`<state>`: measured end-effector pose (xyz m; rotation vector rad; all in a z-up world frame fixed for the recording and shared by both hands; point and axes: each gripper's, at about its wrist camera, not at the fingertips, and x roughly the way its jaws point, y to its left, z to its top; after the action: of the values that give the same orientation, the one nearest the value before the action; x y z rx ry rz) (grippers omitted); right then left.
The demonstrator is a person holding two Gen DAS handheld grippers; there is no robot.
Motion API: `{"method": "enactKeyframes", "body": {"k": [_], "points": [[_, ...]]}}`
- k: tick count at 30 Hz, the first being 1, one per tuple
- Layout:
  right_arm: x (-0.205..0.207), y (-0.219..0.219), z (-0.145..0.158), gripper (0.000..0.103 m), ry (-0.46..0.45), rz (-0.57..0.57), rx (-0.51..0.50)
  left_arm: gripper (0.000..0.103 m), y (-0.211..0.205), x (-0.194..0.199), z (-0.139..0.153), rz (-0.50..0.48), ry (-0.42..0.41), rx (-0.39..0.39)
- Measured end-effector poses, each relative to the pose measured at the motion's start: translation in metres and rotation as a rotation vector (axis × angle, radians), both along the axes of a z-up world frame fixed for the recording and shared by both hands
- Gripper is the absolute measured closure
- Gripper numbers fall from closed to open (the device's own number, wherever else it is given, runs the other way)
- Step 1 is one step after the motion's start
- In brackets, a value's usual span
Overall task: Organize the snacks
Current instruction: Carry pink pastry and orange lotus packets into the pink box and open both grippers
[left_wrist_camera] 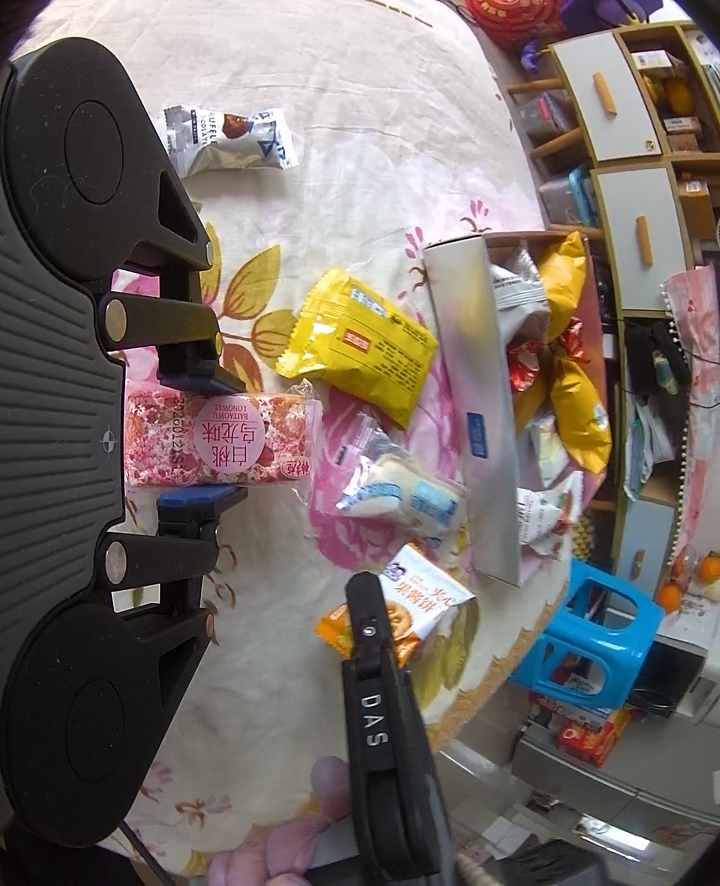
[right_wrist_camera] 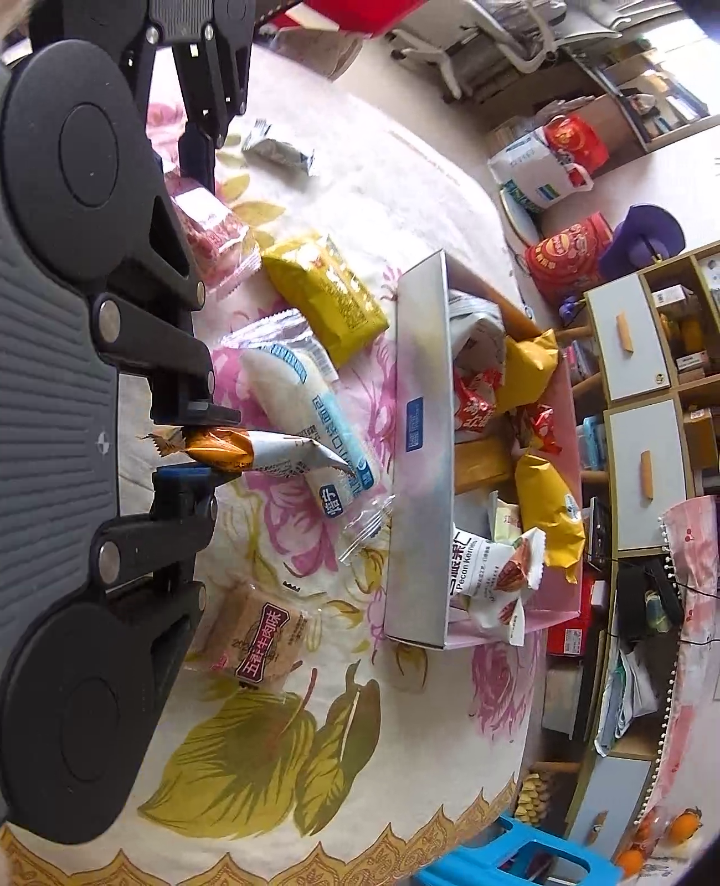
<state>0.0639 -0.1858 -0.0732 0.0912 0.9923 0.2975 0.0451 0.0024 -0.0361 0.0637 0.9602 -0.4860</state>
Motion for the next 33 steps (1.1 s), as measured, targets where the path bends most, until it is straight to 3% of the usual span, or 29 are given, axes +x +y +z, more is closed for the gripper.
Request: {"method": "enactKeyframes", "body": {"k": [16, 33], "points": [[-0.004, -0.008, 0.035, 0.100, -0.008, -0.031, 0.106, 0.074, 0.003, 0.000, 0.037, 0.032, -0.033, -0.089], [0.038, -0.017, 0.053, 0.100, -0.071, -0.135, 0.186, 0.074, -0.003, 0.045, 0.066, 0.140, -0.115, -0.170]]}}
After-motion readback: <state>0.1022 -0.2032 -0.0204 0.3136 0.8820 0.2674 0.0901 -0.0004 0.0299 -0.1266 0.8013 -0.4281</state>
